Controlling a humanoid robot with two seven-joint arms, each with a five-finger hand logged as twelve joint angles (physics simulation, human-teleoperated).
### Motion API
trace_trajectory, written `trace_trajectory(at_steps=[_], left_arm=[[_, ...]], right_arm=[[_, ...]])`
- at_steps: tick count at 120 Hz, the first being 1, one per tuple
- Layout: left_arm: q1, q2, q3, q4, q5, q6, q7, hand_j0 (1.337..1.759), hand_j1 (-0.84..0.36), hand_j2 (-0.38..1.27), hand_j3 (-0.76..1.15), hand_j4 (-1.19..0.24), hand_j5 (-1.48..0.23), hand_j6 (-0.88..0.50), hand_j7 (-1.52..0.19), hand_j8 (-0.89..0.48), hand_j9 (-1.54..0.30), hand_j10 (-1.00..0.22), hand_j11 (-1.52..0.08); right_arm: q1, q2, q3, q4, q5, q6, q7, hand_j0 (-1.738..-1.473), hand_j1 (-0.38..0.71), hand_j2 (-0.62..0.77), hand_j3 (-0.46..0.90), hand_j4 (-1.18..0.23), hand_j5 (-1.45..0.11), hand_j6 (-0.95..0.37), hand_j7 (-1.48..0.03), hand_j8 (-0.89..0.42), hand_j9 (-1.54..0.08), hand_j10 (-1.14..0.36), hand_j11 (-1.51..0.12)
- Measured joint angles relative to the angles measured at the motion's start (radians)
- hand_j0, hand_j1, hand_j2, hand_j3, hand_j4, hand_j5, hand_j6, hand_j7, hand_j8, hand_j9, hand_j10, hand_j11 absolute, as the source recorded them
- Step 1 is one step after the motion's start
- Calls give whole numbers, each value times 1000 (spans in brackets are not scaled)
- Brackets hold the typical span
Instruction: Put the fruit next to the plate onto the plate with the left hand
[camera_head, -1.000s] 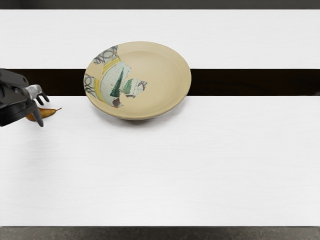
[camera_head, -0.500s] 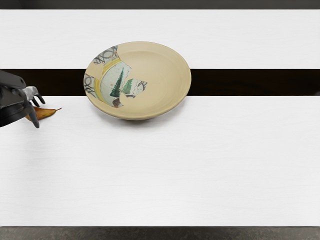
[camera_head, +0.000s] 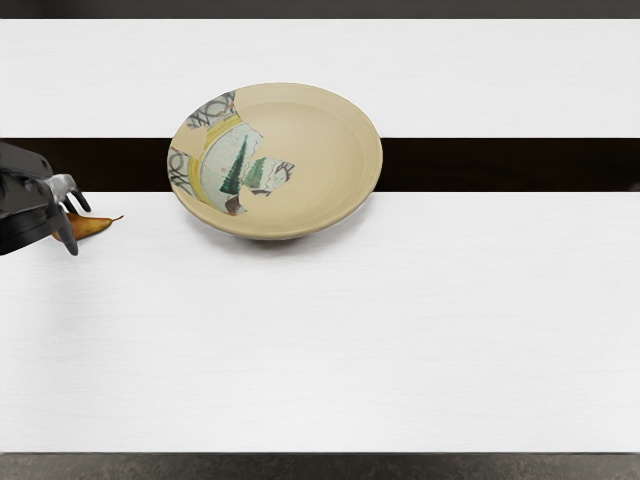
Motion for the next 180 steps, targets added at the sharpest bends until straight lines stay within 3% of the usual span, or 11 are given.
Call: trace_trajectory(at_steps=[82, 104, 125, 134, 138, 157, 180], left_arm=[[2, -1, 0, 0, 0, 0, 3, 1658, -218, 95, 0, -473, -615, -474, -615, -474, -615, -473, -615], [2, -3, 0, -3, 1, -5, 6, 1658, -315, 113, 0, -557, -717, -542, -721, -552, -721, -555, -721], [1, -3, -1, -10, 4, -17, 13, 1655, -346, 235, 0, -630, -835, -556, -853, -557, -864, -650, -864], [0, -2, -4, -16, -1, -22, 24, 1648, -355, 229, 22, -606, -899, -571, -788, -517, -956, -707, -955], [0, -2, -5, -17, -4, -23, 26, 1650, -369, 231, 28, -594, -925, -474, -946, -472, -988, -727, -986], [-14, 2, -6, -24, -19, -30, 38, 1649, -376, 209, 74, -564, -1030, -446, -1045, -423, -1065, -680, -1077], [-83, 54, -22, -39, -35, -34, 45, 1646, -413, 394, 29, -568, -1124, -438, -1083, -410, -1109, -669, -1133]], right_arm=[[0, 0, 0, 0, 0, 0, 0, -1658, -349, 0, 0, 0, 0, 0, 0, 0, 0, 0, 0], [0, 0, 0, 0, 0, 0, 0, -1658, -349, 0, 0, 0, 0, 0, 0, 0, 0, 0, 0], [0, 0, 0, 0, 0, 0, 0, -1658, -349, 0, 0, 0, 0, 0, 0, 0, 0, 0, 0], [0, 0, 0, 0, 0, 0, 0, -1658, -349, 0, 0, 0, 0, 0, 0, 0, 0, 0, 0], [0, 0, 0, 0, 0, 0, 0, -1658, -349, 0, 0, 0, 0, 0, 0, 0, 0, 0, 0], [0, 0, 0, 0, 0, 0, 0, -1658, -349, 0, 0, 0, 0, 0, 0, 0, 0, 0, 0], [0, 0, 0, 0, 0, 0, 0, -1658, -349, 0, 0, 0, 0, 0, 0, 0, 0, 0, 0]])
